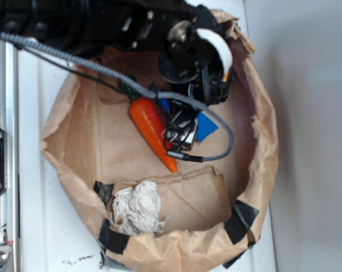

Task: Grab the blue sponge.

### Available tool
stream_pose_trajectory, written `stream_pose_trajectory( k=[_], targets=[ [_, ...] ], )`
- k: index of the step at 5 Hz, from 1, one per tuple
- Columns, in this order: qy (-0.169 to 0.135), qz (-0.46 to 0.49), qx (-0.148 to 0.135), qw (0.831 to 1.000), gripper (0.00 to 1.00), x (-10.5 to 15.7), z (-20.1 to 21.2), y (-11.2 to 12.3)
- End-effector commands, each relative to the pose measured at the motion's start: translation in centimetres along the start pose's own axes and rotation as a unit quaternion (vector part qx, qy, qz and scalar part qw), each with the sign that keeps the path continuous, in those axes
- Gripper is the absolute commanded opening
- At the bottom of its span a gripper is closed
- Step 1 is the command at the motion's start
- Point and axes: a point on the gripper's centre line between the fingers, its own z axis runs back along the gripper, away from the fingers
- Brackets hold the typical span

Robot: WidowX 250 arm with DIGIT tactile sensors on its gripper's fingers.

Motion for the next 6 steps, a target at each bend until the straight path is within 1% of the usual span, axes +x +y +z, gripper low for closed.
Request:
stream_pose_trajectory(
  k=[1, 3, 4, 5, 6],
  targets=[
    [0.003, -0.004, 0.036, 0.999, 0.0, 0.4, -1.8, -0.1],
    [0.0, 0.012, 0.03, 0.999, 0.0, 1.1, -0.7, 0.0],
    [-0.002, 0.006, 0.01, 1.0, 0.0, 1.9, 1.3, -0.2],
    [-0.013, 0.008, -0.018, 1.0, 0.0, 2.3, 6.1, -0.7],
    [-0.041, 0.033, 0.018, 0.998, 0.0, 3.4, 10.5, -1.8]
  ],
)
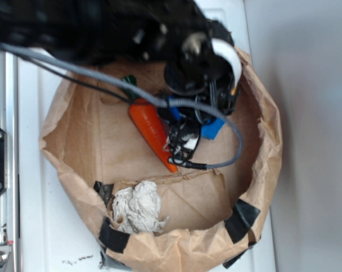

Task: Grab the blue sponge.

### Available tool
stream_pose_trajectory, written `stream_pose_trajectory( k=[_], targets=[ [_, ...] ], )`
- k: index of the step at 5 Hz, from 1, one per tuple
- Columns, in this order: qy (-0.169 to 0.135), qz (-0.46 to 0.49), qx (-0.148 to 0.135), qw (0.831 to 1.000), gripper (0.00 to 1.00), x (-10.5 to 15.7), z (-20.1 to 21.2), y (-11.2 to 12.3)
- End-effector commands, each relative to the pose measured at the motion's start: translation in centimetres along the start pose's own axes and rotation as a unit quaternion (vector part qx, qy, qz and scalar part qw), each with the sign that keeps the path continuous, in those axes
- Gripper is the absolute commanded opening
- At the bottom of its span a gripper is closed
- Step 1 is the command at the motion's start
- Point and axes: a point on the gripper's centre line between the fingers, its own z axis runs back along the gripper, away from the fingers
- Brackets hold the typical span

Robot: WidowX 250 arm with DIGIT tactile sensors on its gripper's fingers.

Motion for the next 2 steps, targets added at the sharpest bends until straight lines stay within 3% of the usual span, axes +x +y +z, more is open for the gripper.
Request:
stream_pose_trajectory(
  k=[1, 2],
  targets=[
    [-0.037, 0.0, 0.043, 0.998, 0.0, 2.6, 8.4, -1.8],
    [0.028, -0.046, 0.049, 0.997, 0.0, 1.0, 7.5, -2.9]
  ],
)
